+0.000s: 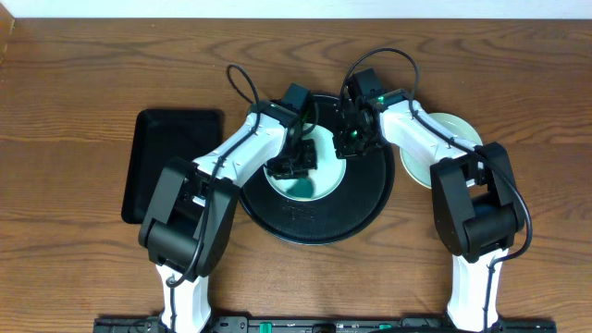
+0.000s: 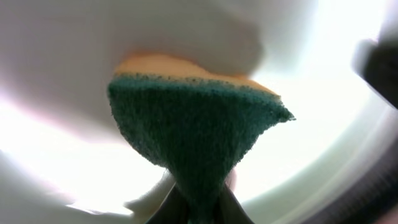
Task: Clean dirty plates on tray and stack at the side
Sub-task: 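Scrub the last green plate with the sponge in the left gripper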
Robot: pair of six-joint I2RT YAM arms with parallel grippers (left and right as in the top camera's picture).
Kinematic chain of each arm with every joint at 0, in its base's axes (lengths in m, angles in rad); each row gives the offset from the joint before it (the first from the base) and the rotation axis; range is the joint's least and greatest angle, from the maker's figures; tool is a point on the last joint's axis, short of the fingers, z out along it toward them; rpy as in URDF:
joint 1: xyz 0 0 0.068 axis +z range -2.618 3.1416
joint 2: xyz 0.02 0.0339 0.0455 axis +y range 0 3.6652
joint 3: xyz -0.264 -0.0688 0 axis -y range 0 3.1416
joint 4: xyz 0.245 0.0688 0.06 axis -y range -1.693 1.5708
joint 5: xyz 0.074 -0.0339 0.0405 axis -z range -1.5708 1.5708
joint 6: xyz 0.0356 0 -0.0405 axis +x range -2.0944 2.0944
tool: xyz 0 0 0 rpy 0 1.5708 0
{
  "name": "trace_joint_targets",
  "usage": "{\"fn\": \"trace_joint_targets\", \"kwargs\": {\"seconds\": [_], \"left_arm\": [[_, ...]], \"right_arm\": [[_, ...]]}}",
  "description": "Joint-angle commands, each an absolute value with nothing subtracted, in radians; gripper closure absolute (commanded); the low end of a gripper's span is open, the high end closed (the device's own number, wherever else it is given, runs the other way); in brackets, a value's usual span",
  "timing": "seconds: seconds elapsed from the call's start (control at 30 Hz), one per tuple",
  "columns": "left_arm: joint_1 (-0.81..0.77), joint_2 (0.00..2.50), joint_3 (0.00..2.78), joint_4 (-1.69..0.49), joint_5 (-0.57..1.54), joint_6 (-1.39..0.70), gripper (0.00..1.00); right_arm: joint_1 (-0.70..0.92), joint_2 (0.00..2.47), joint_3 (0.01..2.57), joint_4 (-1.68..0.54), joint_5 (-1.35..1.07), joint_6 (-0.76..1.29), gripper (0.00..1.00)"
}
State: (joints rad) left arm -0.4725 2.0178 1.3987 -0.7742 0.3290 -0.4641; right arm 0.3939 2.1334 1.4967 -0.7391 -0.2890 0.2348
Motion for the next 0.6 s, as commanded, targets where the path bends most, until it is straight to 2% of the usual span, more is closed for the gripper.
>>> {"fn": "trace_joint_targets", "kwargs": {"seconds": [0.0,0.13,0.23,0.47,0.57], "left_arm": [[-0.489,2.016,1.384,-0.728,0.588,-0.307,0.93],[-0.487,2.016,1.384,-0.613,0.467,-0.323,0.93],[-0.487,2.016,1.384,-0.576,0.278,-0.372,0.93],[-0.488,2.016,1.384,-0.584,-0.203,-0.54,0.93],[-0.488,2.012,1.384,-0.625,-0.275,-0.589,0.93]], "right_arm": [[0.406,2.162,1.483,-0.744,-0.277,0.25,0.99],[0.406,2.162,1.483,-0.744,-0.277,0.251,0.99],[0.406,2.162,1.483,-0.744,-0.277,0.25,0.99],[0.406,2.162,1.483,-0.743,-0.277,0.25,0.99],[0.406,2.162,1.483,-0.744,-0.277,0.25,0.99]]}}
